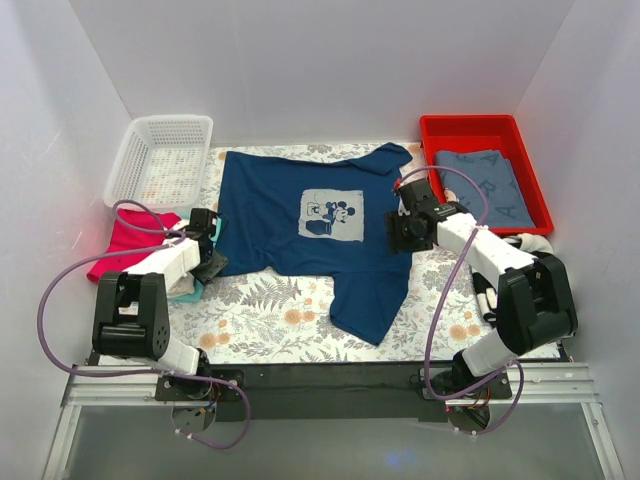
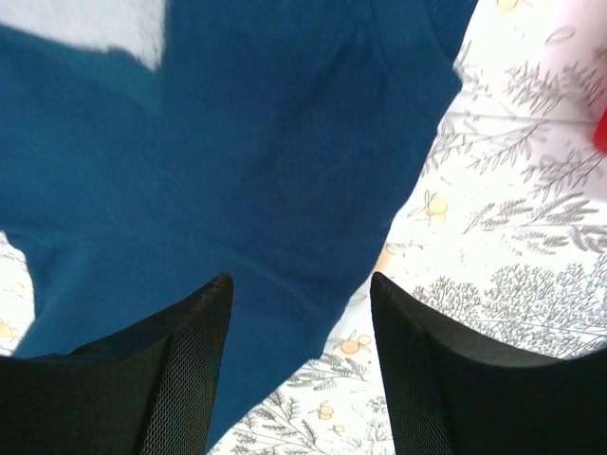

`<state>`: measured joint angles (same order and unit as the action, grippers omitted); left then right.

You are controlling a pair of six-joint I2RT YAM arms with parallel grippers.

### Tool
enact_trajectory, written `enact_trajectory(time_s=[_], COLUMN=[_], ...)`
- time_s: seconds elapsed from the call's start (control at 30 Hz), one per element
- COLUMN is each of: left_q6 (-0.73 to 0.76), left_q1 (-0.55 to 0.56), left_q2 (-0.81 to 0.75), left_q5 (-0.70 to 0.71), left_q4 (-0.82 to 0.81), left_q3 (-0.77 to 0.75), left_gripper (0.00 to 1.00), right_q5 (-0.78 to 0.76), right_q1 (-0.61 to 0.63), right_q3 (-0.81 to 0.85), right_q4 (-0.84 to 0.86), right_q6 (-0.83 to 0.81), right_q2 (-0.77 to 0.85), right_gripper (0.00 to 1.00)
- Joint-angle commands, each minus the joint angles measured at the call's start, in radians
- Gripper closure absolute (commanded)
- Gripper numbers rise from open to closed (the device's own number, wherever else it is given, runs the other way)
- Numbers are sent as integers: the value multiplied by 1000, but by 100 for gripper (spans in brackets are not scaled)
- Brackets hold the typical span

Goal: Fold and stack the t-shirts
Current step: Grap the side of the flattened tshirt closest away from the robot with both arms

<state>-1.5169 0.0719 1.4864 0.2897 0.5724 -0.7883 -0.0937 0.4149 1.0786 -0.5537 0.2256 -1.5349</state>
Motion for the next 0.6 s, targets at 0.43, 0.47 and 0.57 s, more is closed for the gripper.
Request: enact_trajectory(time_s=[0.43, 0.47, 0.57], left_q6=[37, 43, 53], left_q1=[-12, -14, -12], left_q2=[81, 75, 32], left_q5=[31, 28, 2], left_q4=[-46, -40, -16], left_q3=[-3, -6, -12], left_gripper=[100, 100, 100], right_q5=[58, 71, 126], right_q1=[31, 35, 65], right_q3=[-154, -163, -189], right_q4=[-51, -61, -80], right_q6=[24, 24, 11], right_q2=[157, 166, 215], right_gripper=[35, 35, 35])
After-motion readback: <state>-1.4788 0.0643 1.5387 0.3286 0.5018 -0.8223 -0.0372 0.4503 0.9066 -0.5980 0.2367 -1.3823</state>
